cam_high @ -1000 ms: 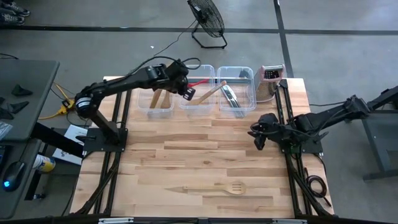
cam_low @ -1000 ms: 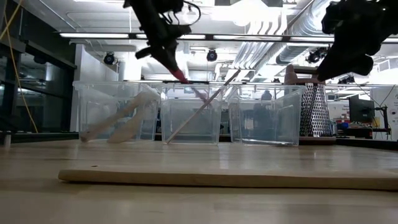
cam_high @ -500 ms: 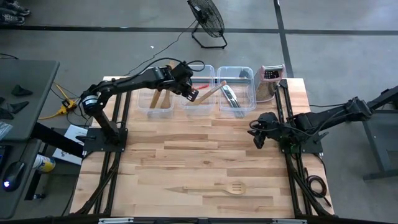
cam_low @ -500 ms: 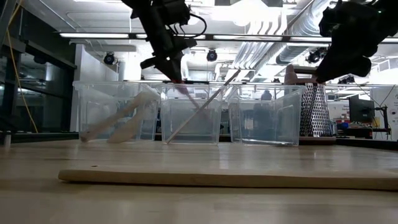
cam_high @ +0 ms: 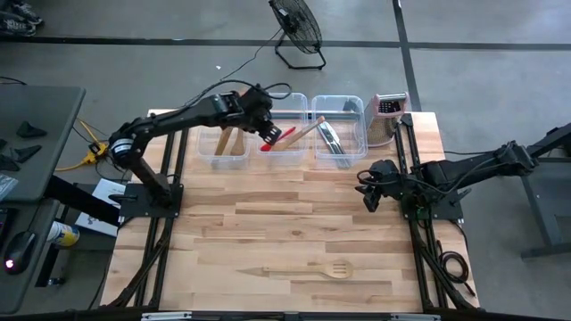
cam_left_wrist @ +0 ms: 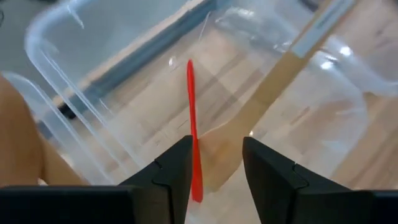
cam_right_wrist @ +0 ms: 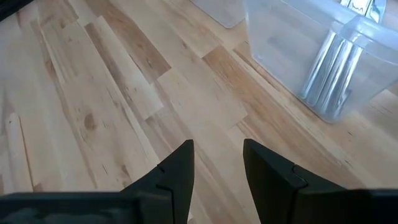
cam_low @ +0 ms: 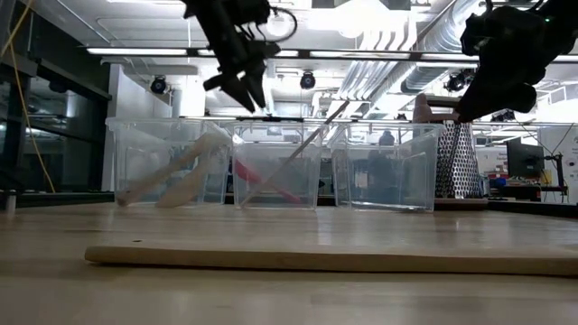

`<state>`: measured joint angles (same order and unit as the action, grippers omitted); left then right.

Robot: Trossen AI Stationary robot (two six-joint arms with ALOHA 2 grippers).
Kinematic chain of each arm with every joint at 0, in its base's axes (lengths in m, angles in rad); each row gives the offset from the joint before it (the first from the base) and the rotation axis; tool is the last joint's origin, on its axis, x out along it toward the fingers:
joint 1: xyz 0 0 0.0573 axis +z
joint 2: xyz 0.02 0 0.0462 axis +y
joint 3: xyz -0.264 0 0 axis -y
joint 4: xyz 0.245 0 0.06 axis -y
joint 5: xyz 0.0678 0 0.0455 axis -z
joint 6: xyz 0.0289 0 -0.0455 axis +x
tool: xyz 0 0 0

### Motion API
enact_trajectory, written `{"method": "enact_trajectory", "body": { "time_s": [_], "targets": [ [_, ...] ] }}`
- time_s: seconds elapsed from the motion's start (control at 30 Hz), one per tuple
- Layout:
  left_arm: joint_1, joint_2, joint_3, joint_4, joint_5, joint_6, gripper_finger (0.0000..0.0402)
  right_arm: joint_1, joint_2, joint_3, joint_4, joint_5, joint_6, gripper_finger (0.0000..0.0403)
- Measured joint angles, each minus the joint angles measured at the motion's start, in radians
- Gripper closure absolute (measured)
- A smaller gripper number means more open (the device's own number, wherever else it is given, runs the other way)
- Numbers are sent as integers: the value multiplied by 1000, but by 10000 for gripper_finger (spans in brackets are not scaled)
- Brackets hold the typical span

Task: Pick & Place Kitchen Items
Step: Put the slotted serving spoon into the left transparent bin

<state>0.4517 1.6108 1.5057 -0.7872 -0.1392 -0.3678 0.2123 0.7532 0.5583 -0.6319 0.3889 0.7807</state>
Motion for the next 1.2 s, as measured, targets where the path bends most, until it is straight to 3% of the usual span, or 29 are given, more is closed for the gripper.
{"method": "enact_trajectory", "body": {
  "time_s": [0.23, 0.57, 0.8, 1.2],
  "targets": [
    [-24, -91, 1, -2, 84, 138, 261, 1, 0, 0, 0, -10, -15, 272],
    [-180, -149, 1, -22, 97, 341, 261, 1, 0, 0, 0, -73, -42, 272],
    [-304, -150, 1, -63, 96, 358, 261, 4, 0, 0, 2, -120, -78, 272],
    [-515, -97, 1, -105, 26, 233, 260, 6, 0, 0, 0, -269, -111, 272]
  ]
}}
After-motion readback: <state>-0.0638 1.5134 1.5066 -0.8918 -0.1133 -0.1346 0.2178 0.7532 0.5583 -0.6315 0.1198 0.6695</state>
